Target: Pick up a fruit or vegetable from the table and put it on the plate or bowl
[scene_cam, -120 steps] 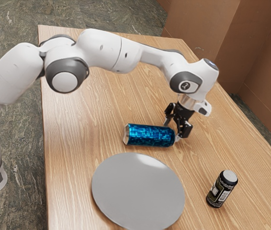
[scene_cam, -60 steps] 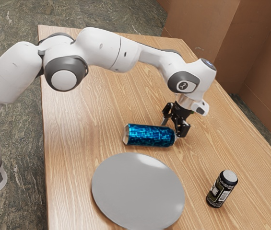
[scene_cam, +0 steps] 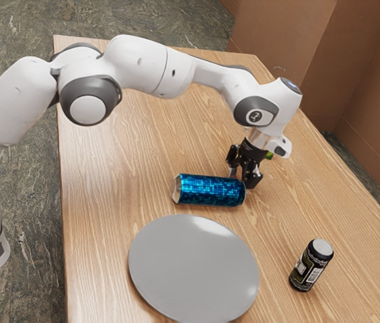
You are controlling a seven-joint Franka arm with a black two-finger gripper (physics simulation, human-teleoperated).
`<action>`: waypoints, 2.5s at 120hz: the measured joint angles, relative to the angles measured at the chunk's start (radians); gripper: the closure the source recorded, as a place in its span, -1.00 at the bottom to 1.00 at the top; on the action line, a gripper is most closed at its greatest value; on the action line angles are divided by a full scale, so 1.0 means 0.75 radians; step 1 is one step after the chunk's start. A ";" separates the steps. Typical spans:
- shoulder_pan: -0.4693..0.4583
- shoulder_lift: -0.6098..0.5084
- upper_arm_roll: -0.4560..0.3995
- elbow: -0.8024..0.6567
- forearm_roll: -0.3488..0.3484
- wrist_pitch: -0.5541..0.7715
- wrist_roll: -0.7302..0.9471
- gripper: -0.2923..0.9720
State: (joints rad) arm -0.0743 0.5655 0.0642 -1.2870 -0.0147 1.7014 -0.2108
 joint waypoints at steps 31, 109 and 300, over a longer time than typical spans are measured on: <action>-0.066 -0.102 -0.004 0.015 0.046 0.001 -0.013 0.32; -0.455 -0.932 0.130 -0.737 0.232 -0.070 -0.034 0.35; -0.683 -0.598 -0.103 -0.463 0.174 -0.048 -0.259 -0.48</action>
State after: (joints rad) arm -0.5868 0.1171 -0.0127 -1.6339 0.1154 1.6655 -0.4048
